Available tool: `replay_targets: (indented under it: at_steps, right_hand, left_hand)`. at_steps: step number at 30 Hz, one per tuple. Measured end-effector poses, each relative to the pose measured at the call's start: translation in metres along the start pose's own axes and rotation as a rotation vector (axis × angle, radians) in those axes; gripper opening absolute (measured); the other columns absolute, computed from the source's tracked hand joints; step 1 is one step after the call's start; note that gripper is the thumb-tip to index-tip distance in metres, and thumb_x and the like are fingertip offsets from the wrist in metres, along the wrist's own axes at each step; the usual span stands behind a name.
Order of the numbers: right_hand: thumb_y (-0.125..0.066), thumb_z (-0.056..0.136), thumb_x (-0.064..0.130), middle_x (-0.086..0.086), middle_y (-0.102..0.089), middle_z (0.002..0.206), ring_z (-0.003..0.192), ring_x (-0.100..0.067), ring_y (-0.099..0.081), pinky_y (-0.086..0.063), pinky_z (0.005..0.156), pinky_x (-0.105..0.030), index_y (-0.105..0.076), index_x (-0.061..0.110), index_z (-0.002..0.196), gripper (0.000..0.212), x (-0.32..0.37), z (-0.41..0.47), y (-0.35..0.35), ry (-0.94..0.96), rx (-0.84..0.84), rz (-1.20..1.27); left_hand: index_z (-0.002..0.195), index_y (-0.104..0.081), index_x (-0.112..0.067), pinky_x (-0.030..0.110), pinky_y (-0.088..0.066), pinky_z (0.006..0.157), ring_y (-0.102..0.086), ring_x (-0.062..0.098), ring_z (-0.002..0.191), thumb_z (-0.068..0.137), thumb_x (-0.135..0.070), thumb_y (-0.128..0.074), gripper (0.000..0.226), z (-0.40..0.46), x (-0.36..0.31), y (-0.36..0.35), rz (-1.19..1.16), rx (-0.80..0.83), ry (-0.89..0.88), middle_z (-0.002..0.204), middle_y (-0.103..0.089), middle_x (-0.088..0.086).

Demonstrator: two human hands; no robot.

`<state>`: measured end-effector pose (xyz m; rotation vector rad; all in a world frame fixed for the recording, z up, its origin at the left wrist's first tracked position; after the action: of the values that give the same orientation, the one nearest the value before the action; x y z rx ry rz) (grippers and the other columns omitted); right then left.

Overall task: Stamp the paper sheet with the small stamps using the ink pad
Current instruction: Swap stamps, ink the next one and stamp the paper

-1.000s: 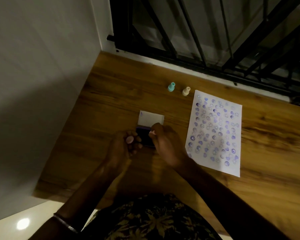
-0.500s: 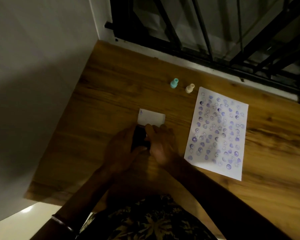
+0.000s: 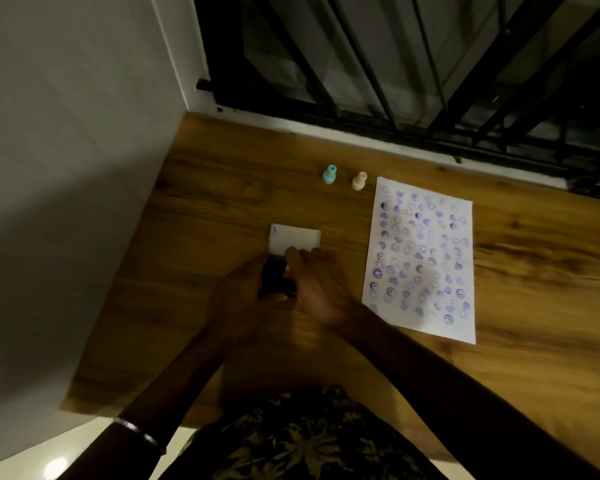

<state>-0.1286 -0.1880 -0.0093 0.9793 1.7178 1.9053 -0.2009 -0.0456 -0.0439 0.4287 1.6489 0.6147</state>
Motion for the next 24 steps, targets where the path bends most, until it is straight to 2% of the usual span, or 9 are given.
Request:
replay_targets:
  at_steps: [2, 5, 9, 11, 14, 17, 19, 22, 24]
  right_hand:
    - [-0.061, 0.084, 0.018, -0.014, -0.067, 0.100, 0.089, -0.033, -0.060, -0.038, 0.077, -0.039, -0.053, 0.007, 0.111, 0.030, 0.002, -0.002, 0.005, -0.034, -0.014, 0.024]
    - [-0.062, 0.085, 0.015, -0.012, -0.068, 0.097, 0.087, -0.031, -0.062, -0.041, 0.077, -0.038, -0.053, 0.009, 0.105, 0.023, 0.000, -0.009, 0.012, -0.083, -0.055, 0.042]
    - [-0.059, 0.091, 0.022, -0.008, -0.068, 0.088, 0.079, -0.024, -0.062, -0.046, 0.074, -0.037, -0.055, 0.013, 0.103, 0.016, -0.015, -0.039, 0.015, -0.163, -0.155, 0.052]
    - [-0.054, 0.094, 0.026, -0.007, -0.066, 0.084, 0.074, -0.021, -0.061, -0.048, 0.073, -0.037, -0.055, 0.013, 0.100, 0.014, -0.027, -0.059, 0.014, -0.201, -0.171, 0.039]
    - [-0.047, 0.096, 0.030, -0.006, -0.066, 0.090, 0.079, -0.022, -0.061, -0.049, 0.077, -0.039, -0.054, 0.013, 0.105, 0.020, -0.045, -0.087, 0.013, -0.296, -0.072, -0.062]
    - [-0.053, 0.093, 0.028, -0.008, -0.066, 0.088, 0.079, -0.026, -0.063, -0.048, 0.074, -0.040, -0.052, 0.012, 0.107, 0.021, -0.055, -0.109, 0.015, -0.380, -0.065, -0.077]
    - [-0.059, 0.091, 0.023, -0.010, -0.069, 0.087, 0.079, -0.030, -0.065, -0.049, 0.071, -0.041, -0.051, 0.011, 0.104, 0.020, -0.059, -0.119, 0.017, -0.409, -0.082, -0.080]
    - [-0.060, 0.090, 0.027, -0.007, -0.068, 0.087, 0.078, -0.028, -0.064, -0.048, 0.070, -0.040, -0.048, 0.014, 0.103, 0.021, -0.064, -0.129, 0.017, -0.461, -0.047, -0.094]
    - [-0.067, 0.085, 0.023, -0.008, -0.068, 0.085, 0.074, -0.029, -0.064, -0.048, 0.066, -0.039, -0.048, 0.013, 0.104, 0.028, -0.068, -0.134, 0.015, -0.471, -0.059, -0.102]
  left_hand:
    - [0.140, -0.042, -0.029, 0.024, -0.041, 0.088, -0.055, 0.012, 0.112, 0.080, -0.043, -0.072, 0.069, 0.000, 0.001, -0.002, 0.007, -0.004, 0.003, 0.133, -0.058, -0.003]
    - [0.139, -0.043, -0.029, 0.023, -0.044, 0.084, -0.059, 0.016, 0.112, 0.079, -0.043, -0.074, 0.069, 0.000, -0.002, -0.002, 0.039, -0.008, -0.001, 0.131, -0.060, -0.003]
    - [0.146, -0.030, -0.029, 0.037, -0.050, 0.093, -0.055, 0.021, 0.118, 0.074, -0.046, -0.077, 0.088, 0.001, -0.003, -0.004, 0.043, 0.018, 0.093, 0.138, -0.055, 0.000]
    - [0.146, -0.030, -0.031, 0.042, -0.048, 0.097, -0.052, 0.022, 0.121, 0.076, -0.049, -0.074, 0.084, -0.005, -0.007, -0.010, 0.053, 0.017, 0.104, 0.140, -0.052, 0.002]
    - [0.143, -0.027, -0.040, 0.044, -0.046, 0.098, -0.048, 0.022, 0.122, 0.084, -0.059, -0.058, 0.070, -0.016, -0.020, -0.024, 0.096, 0.087, 0.029, 0.142, -0.045, 0.003]
    - [0.142, -0.018, -0.045, 0.039, -0.039, 0.101, -0.043, 0.021, 0.128, 0.086, -0.071, -0.038, 0.064, -0.014, -0.042, -0.041, 0.194, 0.281, -0.115, 0.146, -0.041, -0.001]
    - [0.144, -0.014, -0.042, 0.046, -0.031, 0.107, -0.036, 0.026, 0.136, 0.087, -0.072, -0.031, 0.066, -0.010, -0.060, -0.057, 0.312, 0.359, -0.189, 0.153, -0.034, 0.000]
    - [0.146, -0.028, -0.028, 0.046, -0.034, 0.108, -0.040, 0.027, 0.134, 0.090, -0.060, -0.045, 0.066, -0.011, -0.088, -0.083, 0.383, 0.208, -0.313, 0.150, -0.040, 0.004]
    - [0.146, -0.030, -0.023, 0.046, -0.037, 0.108, -0.040, 0.027, 0.133, 0.090, -0.056, -0.050, 0.068, -0.009, -0.096, -0.097, 0.412, 0.208, -0.346, 0.149, -0.042, 0.006]
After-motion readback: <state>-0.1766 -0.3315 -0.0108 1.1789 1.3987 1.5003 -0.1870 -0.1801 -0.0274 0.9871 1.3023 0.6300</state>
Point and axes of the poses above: each hand's wrist, its own z-axis towards the middle knuckle, its own y-axis out of the back of the hand, x = y × z, the point moved 1 cm from there along z, towards the middle knuckle
